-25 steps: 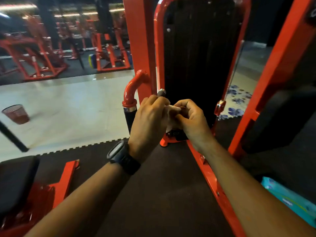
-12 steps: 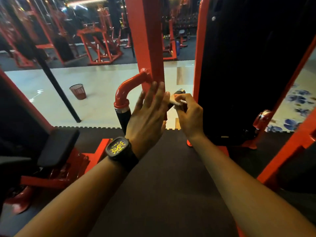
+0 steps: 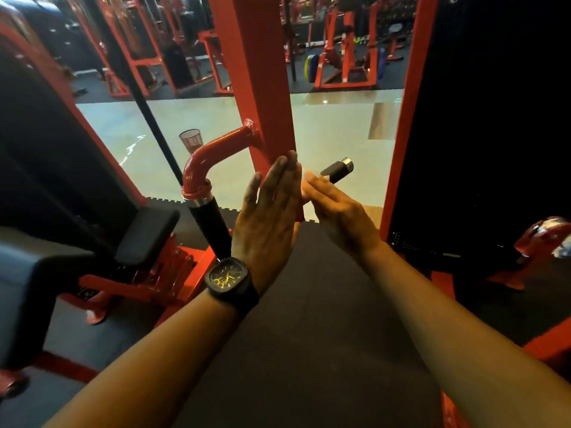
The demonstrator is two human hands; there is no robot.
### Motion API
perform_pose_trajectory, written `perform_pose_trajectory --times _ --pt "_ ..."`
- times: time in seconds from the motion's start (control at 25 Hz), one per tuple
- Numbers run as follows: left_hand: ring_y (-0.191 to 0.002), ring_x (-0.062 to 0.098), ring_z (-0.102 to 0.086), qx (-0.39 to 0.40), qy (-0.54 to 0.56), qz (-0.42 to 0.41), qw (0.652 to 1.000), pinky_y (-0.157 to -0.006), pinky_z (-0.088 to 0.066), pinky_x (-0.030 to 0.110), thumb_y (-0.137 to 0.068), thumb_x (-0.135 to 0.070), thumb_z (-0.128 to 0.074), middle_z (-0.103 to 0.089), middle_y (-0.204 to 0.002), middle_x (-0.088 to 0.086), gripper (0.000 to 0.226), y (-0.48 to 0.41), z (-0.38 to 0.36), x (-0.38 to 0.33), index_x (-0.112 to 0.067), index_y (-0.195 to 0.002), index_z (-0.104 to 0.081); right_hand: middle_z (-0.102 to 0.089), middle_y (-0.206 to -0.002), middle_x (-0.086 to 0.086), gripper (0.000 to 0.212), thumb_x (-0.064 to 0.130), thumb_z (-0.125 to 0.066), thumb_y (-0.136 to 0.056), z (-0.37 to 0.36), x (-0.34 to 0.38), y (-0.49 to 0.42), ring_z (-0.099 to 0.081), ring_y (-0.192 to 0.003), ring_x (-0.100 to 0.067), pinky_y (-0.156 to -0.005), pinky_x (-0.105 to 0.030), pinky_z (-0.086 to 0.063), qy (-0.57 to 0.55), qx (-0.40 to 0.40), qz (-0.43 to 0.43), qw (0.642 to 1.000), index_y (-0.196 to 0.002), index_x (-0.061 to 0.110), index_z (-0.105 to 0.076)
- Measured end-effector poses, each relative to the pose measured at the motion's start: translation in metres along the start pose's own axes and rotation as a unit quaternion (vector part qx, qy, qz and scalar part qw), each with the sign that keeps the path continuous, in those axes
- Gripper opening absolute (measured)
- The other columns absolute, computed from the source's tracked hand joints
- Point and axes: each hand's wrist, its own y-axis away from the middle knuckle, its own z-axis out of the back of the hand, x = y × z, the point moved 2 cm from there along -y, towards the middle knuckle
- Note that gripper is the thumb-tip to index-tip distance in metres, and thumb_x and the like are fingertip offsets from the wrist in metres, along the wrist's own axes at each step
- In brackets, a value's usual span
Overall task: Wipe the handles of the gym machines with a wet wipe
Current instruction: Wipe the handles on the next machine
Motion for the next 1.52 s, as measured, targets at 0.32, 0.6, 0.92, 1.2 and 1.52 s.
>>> perform_pose_trajectory --times 0.32,0.6,0.92,1.2,1.52 --pt "-0.154 0.031 -0.001 0.029 -0.043 0.066 0.997 -0.125 -0.006 0.046 -0.095 -0.043 -0.056 -0.001 -0.167 0.014 0.094 -0.011 -0.007 -0.018 -0.004 -0.159 0.001 -0.066 -0.111 -0.01 0.022 -0.005 -0.055 -0.092 0.023 -0.011 -0.041 -0.065 -0.1 -0.029 -0.072 -0.048 -0.06 -0.006 0.09 0.057 0.994 -0.11 0.006 -0.064" --pt "-0.154 0.032 -0.005 0.024 -0.045 0.084 0.995 -0.124 -0.009 0.048 -0.094 -0.038 -0.057 -0.006 -0.167 0.015 0.092 -0.013 -0.012 -0.018 -0.004 -0.159 -0.002 -0.062 -0.118 -0.006 0.021 0.005 -0.056 -0.096 0.026 0.009 -0.033 -0.064 -0.105 -0.025 -0.079 -0.038 -0.059 -0.037 0.101 0.088 0.99 -0.116 0.011 -0.061" --pt "-0.154 0.033 -0.005 0.012 -0.004 0.088 0.996 -0.125 -0.011 0.049 -0.089 -0.031 -0.065 -0.006 -0.166 0.015 0.097 -0.014 -0.021 -0.014 -0.005 -0.159 -0.002 -0.066 -0.105 -0.007 0.02 0.002 -0.051 -0.094 0.02 0.0 -0.055 -0.066 -0.092 -0.028 -0.072 -0.043 -0.059 -0.015 0.12 0.072 0.99 -0.106 0.01 -0.064" --pt "-0.153 0.029 0.005 0.019 -0.01 0.102 0.995 -0.125 -0.007 0.048 -0.087 -0.038 -0.068 -0.003 -0.166 0.015 0.106 -0.017 -0.026 -0.017 -0.005 -0.158 0.003 -0.067 -0.1 -0.011 0.019 0.0 -0.064 -0.088 0.017 -0.021 -0.073 -0.067 -0.086 -0.03 -0.072 -0.047 -0.059 0.049 0.166 0.073 0.982 -0.104 0.01 -0.066" --pt "-0.152 0.03 0.009 0.027 -0.002 0.113 0.993 -0.125 -0.006 0.049 -0.086 -0.034 -0.07 -0.003 -0.166 0.016 0.108 -0.019 -0.026 -0.019 -0.005 -0.158 0.005 -0.065 -0.105 -0.012 0.027 0.001 -0.067 -0.087 0.012 -0.034 -0.072 -0.066 -0.092 -0.03 -0.074 -0.046 -0.06 0.057 0.149 0.102 0.982 -0.112 0.009 -0.064"
